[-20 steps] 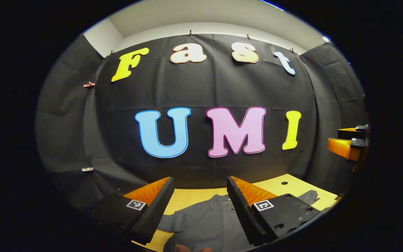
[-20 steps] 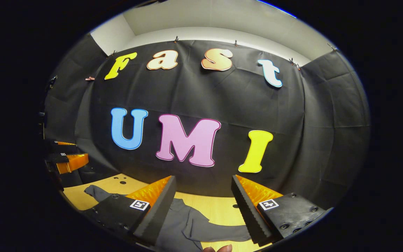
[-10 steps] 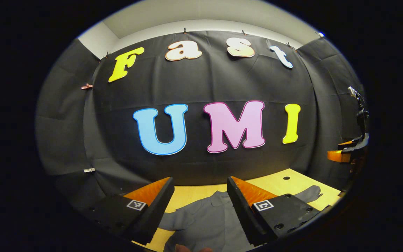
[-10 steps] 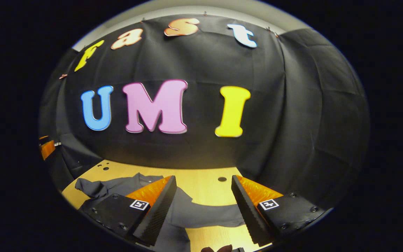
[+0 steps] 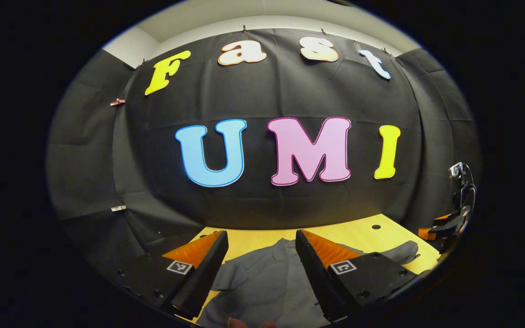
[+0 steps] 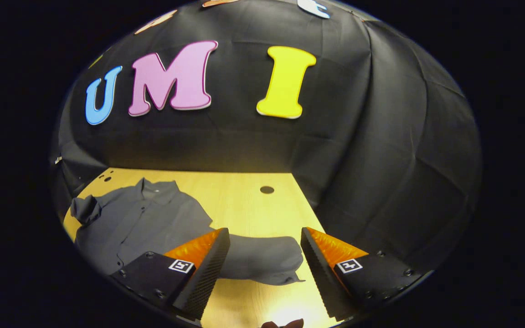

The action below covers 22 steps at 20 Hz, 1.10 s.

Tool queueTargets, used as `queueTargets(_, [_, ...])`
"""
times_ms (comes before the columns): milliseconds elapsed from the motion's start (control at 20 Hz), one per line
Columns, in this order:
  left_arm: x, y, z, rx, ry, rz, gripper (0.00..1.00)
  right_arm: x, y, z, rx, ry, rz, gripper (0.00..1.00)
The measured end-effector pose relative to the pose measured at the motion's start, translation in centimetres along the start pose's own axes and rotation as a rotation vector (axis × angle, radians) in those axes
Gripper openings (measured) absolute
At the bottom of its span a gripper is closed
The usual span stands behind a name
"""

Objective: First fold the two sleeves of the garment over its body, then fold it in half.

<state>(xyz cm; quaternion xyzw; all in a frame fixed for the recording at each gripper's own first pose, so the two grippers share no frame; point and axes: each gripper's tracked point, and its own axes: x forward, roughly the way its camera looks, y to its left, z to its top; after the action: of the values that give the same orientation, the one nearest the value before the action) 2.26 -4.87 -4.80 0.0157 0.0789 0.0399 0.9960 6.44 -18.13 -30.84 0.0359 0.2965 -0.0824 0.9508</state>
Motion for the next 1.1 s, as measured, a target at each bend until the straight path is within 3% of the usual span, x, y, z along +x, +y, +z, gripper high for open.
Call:
queueTargets(400, [1.2, -2.3, -1.0, -0.038, 0.046, 0.047, 0.94, 7.4, -2.9, -8.2, 0.042, 0.185, 0.01, 0.97])
queueTargets(700, [1.9, -3.2, -1.7, -0.066, 0.091, 0.09, 0.94, 9.3, -3.3, -12.5, 0.04, 0.279, 0.033, 0.98])
queueTargets(1000, [2.6, -4.4, -1.2, -0.028, 0.095, 0.1, 0.94, 10.1, -3.5, -15.4, 0.028, 0.336, 0.05, 0.98])
queueTargets(1100, [2.5, -4.7, -1.0, -0.012, 0.097, 0.098, 0.94, 10.4, -3.5, -15.3, 0.084, 0.318, 0.05, 0.99])
